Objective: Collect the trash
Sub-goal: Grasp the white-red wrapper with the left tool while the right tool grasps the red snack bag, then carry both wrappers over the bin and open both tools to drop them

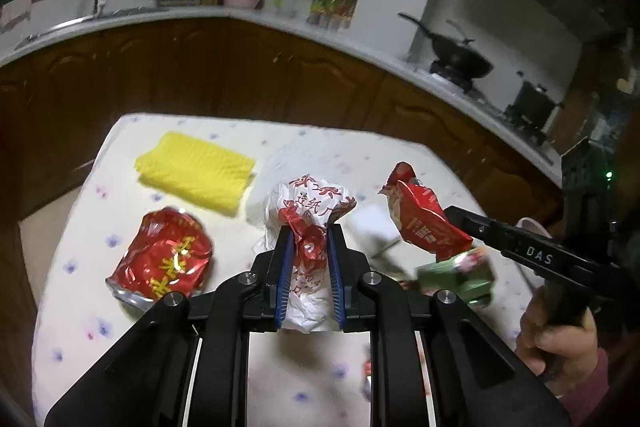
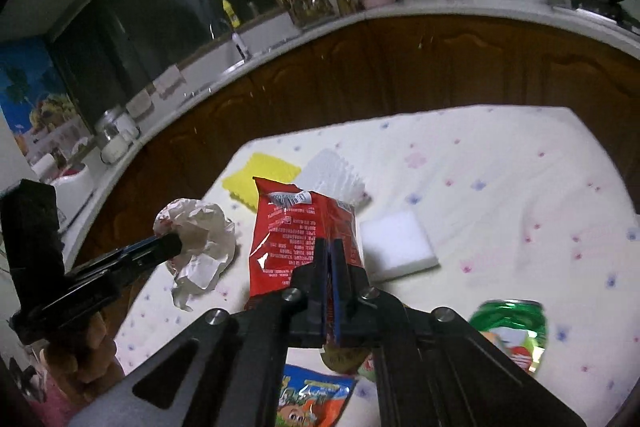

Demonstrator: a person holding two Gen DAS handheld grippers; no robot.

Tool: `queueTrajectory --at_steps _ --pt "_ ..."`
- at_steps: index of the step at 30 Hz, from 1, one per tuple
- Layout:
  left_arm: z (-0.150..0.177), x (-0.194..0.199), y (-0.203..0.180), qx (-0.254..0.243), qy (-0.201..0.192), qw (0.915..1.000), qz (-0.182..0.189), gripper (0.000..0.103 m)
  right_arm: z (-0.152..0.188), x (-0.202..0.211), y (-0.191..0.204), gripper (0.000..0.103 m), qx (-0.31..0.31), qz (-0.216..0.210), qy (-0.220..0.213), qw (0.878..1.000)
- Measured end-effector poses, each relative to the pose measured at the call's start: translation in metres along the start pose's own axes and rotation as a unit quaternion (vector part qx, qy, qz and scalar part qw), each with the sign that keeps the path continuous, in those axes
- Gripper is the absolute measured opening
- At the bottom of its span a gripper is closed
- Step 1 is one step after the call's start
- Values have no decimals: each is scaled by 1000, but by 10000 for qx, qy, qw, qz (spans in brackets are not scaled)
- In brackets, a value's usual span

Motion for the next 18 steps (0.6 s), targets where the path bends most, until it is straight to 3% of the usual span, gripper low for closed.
queueTrajectory --at_steps 8,18 --pt "-6 16 -49 -350 -187 9987 305 15 11 58 -17 1 -234 98 -496 9984" --pt "-4 8 -119 -781 -112 9941 740 15 45 125 -67 1 -760 502 -913 9916"
Point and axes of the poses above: each gripper's, at about its wrist camera, not at the fingertips, and x roughly against the way its jaws point, y to its left, z to its underside, the point moved 1 cm from there along -x, roughly the way its jaws point, and after that the axes turned 11 degrees about y, right-handed, at the moved point
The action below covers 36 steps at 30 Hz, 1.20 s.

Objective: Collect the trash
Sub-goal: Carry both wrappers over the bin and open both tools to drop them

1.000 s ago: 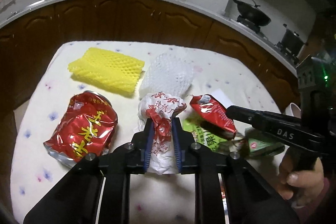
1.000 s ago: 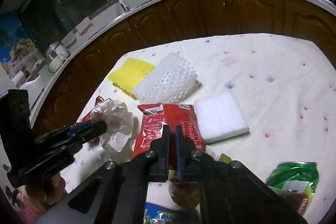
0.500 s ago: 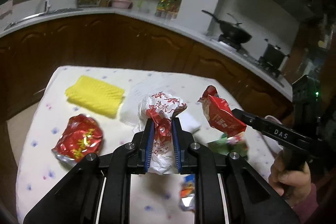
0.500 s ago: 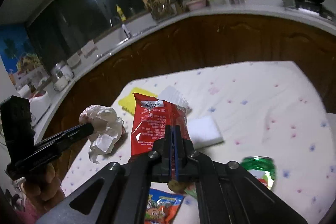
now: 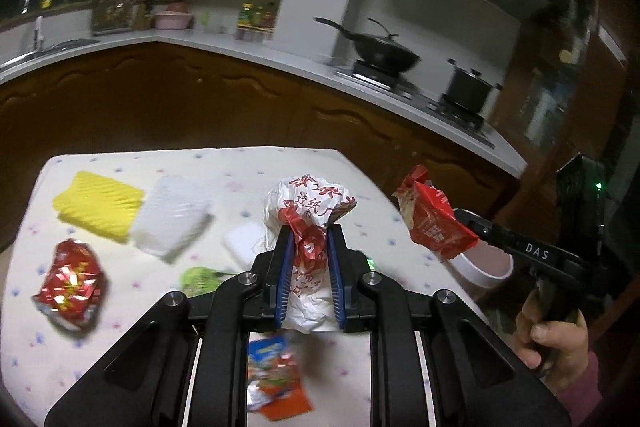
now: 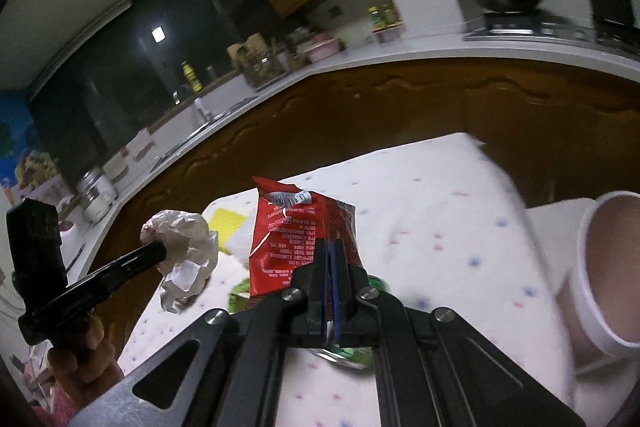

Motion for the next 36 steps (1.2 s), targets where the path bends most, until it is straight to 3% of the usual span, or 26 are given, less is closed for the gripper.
queueTrajectory --at_steps 12,24,36 --pt "3 -42 -87 -468 365 9965 594 15 28 69 -72 1 -601 616 -364 9956" --pt "-5 -83 -161 -853 683 9877 1118 15 55 124 -155 1 -1333 1103 -690 9825" --pt "-28 -149 -243 -1184 848 9794 1400 16 62 136 -222 1 -1704 1515 -779 9705"
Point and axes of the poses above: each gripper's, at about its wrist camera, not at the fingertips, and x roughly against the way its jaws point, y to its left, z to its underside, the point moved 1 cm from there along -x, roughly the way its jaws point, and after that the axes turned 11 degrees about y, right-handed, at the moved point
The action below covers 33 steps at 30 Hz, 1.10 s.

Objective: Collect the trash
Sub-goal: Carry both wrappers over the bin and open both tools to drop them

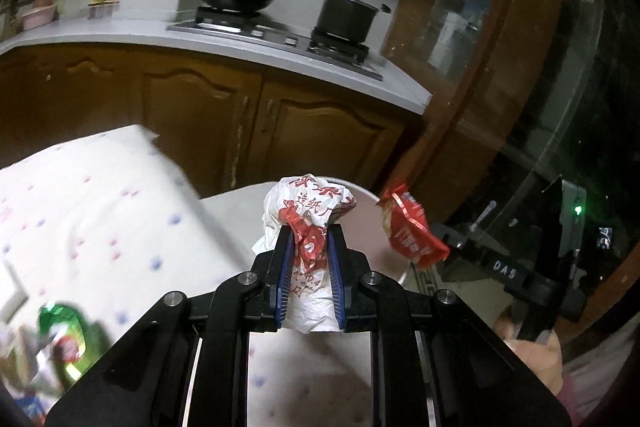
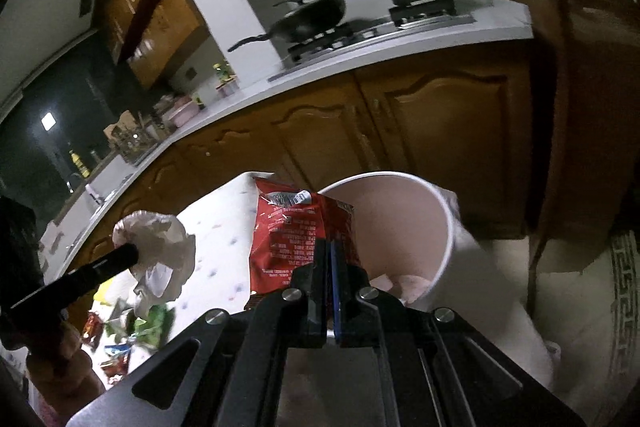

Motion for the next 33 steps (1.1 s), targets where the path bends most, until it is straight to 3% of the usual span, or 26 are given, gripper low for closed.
queueTrajectory --at_steps 7,11,17,19,22,29,33 --pt "-26 -61 -8 120 316 9994 118 16 -12 -21 -30 1 -166 129 98 9997" --pt "-28 -87 -15 0 491 9988 -49 16 -14 -30 -38 1 -234 140 161 9995" --pt "-23 -107 -22 -123 739 9970 -178 25 -16 -40 -41 3 -233 186 268 9992" --pt "-21 -110 -21 -92 810 9966 -133 36 -16 -42 -42 7 -274 226 324 9988" --pt "-19 -109 -21 -100 802 9966 -176 38 -16 -42 -45 13 -359 182 326 9987" --pt "-12 -92 -8 113 686 9974 -167 41 -13 -28 -44 15 -375 136 158 9991" --pt "-4 -74 1 249 590 9977 -206 41 -12 -22 -37 37 -367 18 116 9993"
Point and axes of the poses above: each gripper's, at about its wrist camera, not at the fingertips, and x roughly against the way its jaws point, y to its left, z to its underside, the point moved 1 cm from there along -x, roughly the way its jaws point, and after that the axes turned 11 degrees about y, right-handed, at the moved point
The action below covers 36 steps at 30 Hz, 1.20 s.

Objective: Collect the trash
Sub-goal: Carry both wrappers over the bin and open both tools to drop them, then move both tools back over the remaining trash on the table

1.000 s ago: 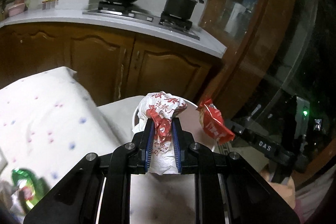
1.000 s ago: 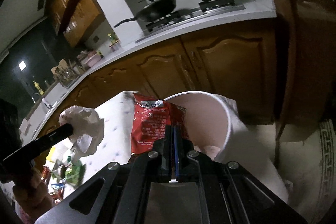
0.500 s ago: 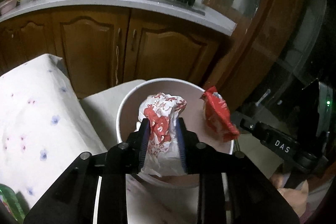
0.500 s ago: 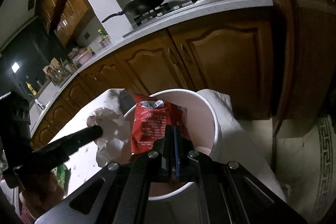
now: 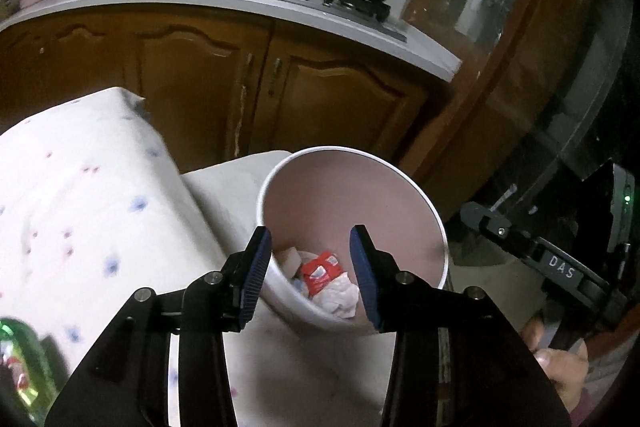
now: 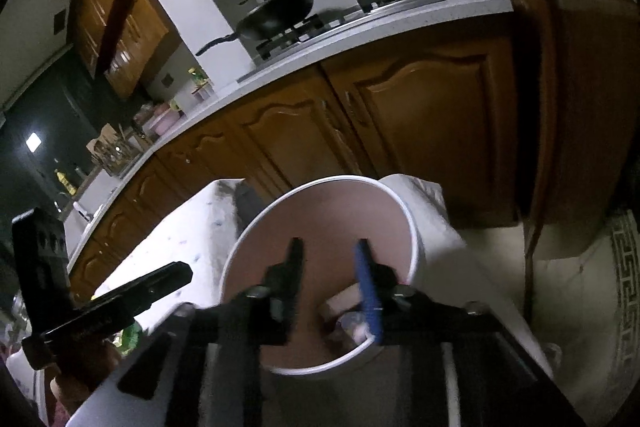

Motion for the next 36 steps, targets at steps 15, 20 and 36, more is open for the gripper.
queueTrajectory --at_steps 15,20,36 --pt "57 82 40 442 -544 9975 -69 46 21 23 62 76 340 -491 -252 9979" --pt "84 108 57 649 -652 9956 -155 46 35 28 90 81 550 -618 -247 9963" --pt "176 192 119 1157 -1028 9842 -856 49 80 29 164 87 1089 -1186 -119 9869"
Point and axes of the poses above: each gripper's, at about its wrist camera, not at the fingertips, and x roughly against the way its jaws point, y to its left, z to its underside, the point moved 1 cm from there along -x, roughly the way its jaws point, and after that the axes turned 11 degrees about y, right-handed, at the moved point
